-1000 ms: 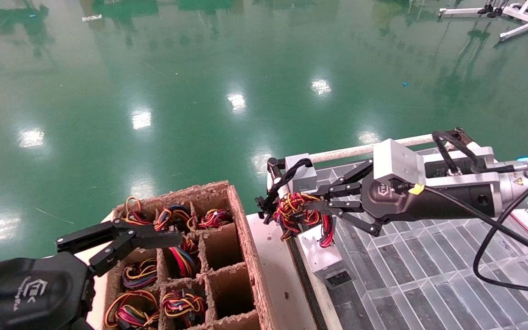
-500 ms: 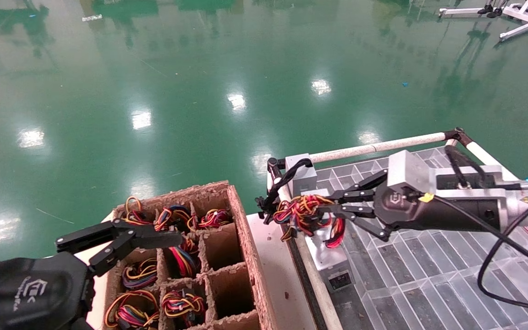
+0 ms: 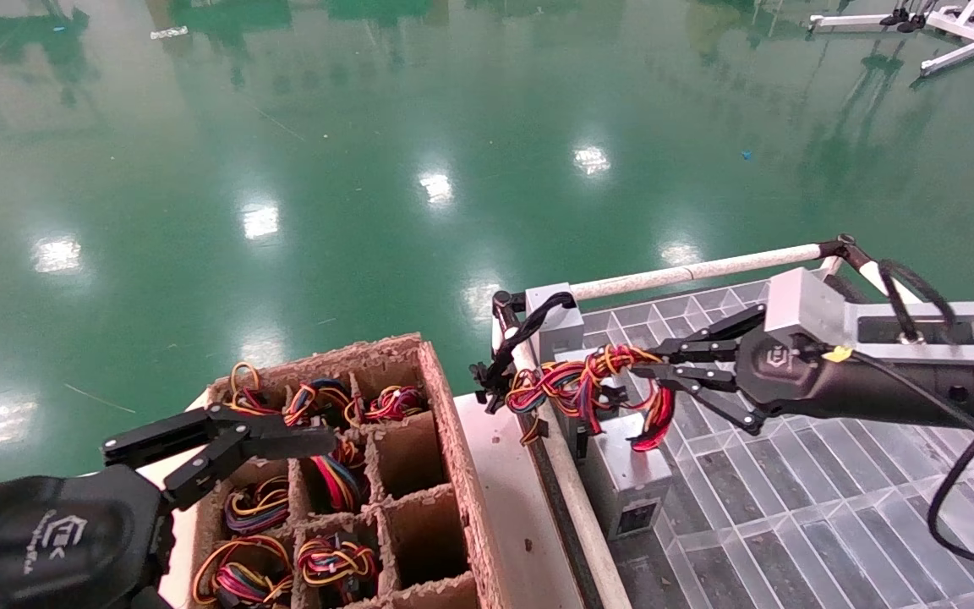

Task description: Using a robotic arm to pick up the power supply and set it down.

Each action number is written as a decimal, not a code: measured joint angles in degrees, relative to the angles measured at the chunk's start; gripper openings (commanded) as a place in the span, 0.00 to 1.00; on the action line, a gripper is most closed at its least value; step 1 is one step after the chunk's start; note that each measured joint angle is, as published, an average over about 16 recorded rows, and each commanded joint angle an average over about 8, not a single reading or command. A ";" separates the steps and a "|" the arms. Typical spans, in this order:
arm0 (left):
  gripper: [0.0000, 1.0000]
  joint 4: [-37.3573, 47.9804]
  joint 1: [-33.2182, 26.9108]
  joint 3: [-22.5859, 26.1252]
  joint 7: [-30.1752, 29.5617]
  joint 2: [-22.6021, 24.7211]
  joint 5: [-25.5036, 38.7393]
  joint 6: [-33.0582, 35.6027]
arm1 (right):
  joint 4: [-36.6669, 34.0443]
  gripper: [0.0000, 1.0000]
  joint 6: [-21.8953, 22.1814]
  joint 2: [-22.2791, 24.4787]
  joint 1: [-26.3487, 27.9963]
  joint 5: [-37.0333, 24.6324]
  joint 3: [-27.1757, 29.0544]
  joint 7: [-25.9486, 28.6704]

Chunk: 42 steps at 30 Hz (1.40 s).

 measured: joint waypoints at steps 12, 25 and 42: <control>1.00 0.01 0.01 0.00 0.01 0.00 -0.01 -0.01 | -1.01 1.00 0.00 0.46 0.41 -0.27 -0.31 -0.37; 1.00 0.03 0.00 0.01 0.02 0.00 -0.02 0.00 | 1.23 1.00 -1.27 1.22 1.37 0.75 -0.21 2.83; 1.00 0.07 0.00 0.02 0.04 0.00 -0.03 -0.01 | 11.51 1.00 -1.70 4.27 -2.19 5.59 1.83 11.54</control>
